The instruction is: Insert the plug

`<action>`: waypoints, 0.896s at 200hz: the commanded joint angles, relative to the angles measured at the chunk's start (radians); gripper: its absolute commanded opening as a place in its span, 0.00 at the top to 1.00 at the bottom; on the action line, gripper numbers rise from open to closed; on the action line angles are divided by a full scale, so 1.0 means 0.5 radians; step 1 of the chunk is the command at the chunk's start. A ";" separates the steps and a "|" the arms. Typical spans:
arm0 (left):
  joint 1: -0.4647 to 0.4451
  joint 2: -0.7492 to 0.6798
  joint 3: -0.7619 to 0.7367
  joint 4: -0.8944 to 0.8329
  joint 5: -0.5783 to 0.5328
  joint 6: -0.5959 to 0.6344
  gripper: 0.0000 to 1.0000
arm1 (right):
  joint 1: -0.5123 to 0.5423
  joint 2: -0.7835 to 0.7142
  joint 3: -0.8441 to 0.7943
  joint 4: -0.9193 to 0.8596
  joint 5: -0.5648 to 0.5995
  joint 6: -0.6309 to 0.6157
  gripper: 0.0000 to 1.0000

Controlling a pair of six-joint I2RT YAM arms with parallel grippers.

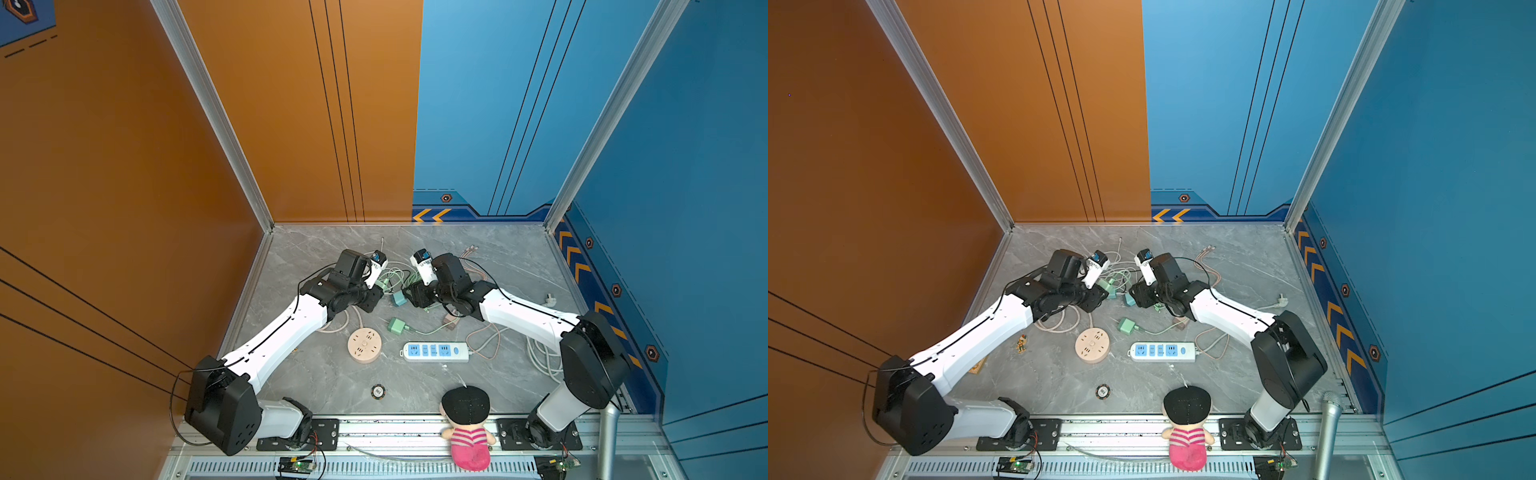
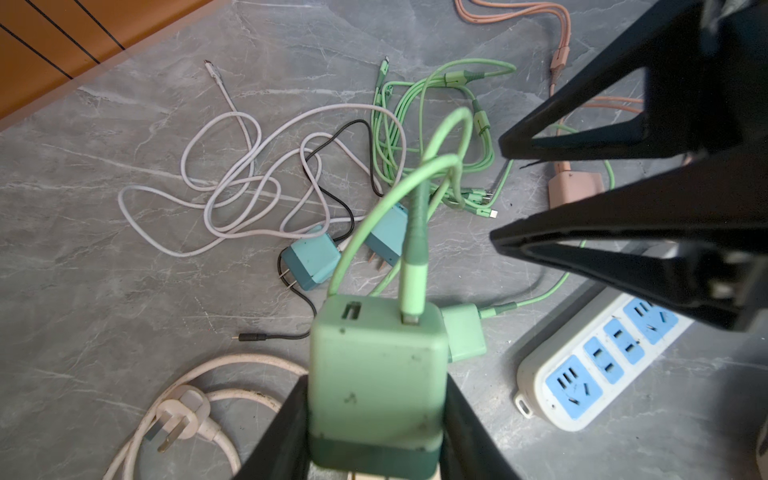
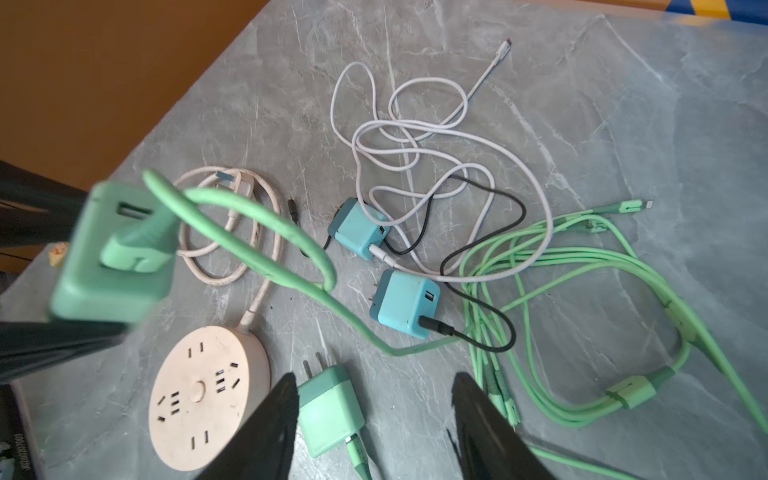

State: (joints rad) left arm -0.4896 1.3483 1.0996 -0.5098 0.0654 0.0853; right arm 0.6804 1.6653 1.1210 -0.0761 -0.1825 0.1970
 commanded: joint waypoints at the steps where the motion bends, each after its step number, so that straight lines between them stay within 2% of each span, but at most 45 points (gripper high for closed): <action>1: 0.013 -0.028 0.055 -0.042 0.065 -0.027 0.67 | 0.019 0.081 0.009 0.017 0.135 -0.119 0.44; 63: -0.011 0.019 0.050 -0.049 0.095 -0.051 0.67 | 0.029 0.106 -0.104 0.446 0.353 -0.046 0.70; 109: -0.021 0.046 0.055 -0.048 0.118 -0.060 0.67 | 0.029 0.181 -0.094 0.513 0.297 -0.011 0.71; 135: -0.025 0.064 0.058 -0.060 0.136 -0.060 0.67 | 0.026 0.178 -0.107 0.560 0.316 -0.004 0.76; 157: -0.036 0.101 0.066 -0.060 0.142 -0.068 0.67 | 0.001 0.178 -0.107 0.585 0.363 0.021 0.91; 179: -0.060 0.168 0.093 -0.096 0.090 -0.072 0.67 | -0.065 0.185 -0.118 0.608 0.353 0.110 0.97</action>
State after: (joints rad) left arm -0.5049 1.3968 1.1095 -0.5240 0.1097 0.0589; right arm 0.6834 1.7473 1.0775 0.1818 -0.0360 0.2012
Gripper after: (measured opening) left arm 0.434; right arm 0.055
